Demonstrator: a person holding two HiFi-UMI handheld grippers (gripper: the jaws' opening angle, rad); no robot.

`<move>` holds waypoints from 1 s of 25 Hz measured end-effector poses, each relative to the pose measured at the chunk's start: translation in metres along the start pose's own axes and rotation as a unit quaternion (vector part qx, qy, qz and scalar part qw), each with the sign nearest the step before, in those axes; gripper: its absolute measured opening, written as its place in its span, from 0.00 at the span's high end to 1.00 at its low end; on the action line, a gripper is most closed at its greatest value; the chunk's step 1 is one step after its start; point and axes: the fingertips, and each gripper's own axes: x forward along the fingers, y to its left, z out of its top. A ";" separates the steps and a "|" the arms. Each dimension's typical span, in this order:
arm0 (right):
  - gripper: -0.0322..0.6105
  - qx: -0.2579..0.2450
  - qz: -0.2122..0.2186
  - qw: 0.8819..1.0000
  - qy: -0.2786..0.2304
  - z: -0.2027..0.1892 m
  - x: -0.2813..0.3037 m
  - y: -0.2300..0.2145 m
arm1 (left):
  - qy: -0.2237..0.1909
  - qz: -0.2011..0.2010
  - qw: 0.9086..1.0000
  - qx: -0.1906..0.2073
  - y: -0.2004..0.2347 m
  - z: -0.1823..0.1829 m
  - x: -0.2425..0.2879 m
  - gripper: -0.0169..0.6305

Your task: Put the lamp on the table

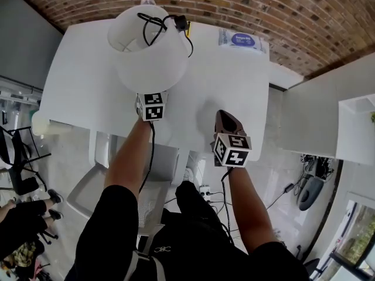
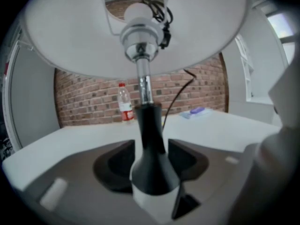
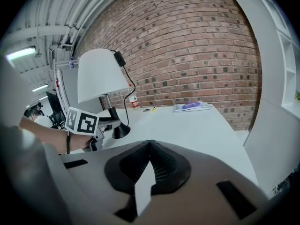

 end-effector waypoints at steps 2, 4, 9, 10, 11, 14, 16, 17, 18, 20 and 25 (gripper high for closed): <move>0.95 -0.004 0.009 1.000 -0.003 0.003 -0.004 0.012 | 0.012 0.001 1.000 -0.003 -0.002 -0.005 -0.019 0.64; 0.95 -0.006 0.017 1.000 -0.006 0.006 -0.010 0.026 | 0.028 0.007 0.999 -0.013 -0.002 -0.013 -0.043 0.75; 0.95 -0.014 0.036 0.999 -0.014 0.017 -0.027 0.066 | 0.062 0.029 0.996 -0.057 0.002 -0.012 -0.110 0.97; 0.95 -0.016 0.041 0.999 -0.018 0.020 -0.030 0.076 | 0.064 0.031 0.995 -0.068 0.004 -0.008 -0.123 0.97; 0.95 -0.020 0.046 0.998 -0.022 0.022 -0.034 0.088 | 0.063 0.031 0.995 -0.075 0.006 -0.002 -0.136 0.97; 0.95 -0.029 0.057 0.997 -0.036 0.031 -0.050 0.121 | 0.056 0.027 0.995 -0.075 0.009 0.018 -0.174 0.97; 0.95 -0.029 0.058 0.997 -0.041 0.035 -0.065 0.142 | 0.057 0.014 0.995 -0.077 0.008 0.031 -0.203 0.97; 0.95 -0.029 0.058 0.997 -0.044 0.037 -0.074 0.153 | 0.058 0.006 0.995 -0.081 0.007 0.038 -0.219 0.97; 0.95 -0.031 0.058 0.997 -0.048 0.041 -0.083 0.165 | 0.058 0.001 0.995 -0.082 0.008 0.045 -0.236 0.97; 0.95 -0.035 0.059 0.996 -0.061 0.054 -0.101 0.188 | 0.050 -0.004 0.996 -0.073 0.011 0.063 -0.267 0.97; 0.95 -0.044 0.067 0.992 -0.093 0.076 -0.147 0.240 | 0.029 -0.019 0.997 -0.072 0.014 0.093 -0.342 0.97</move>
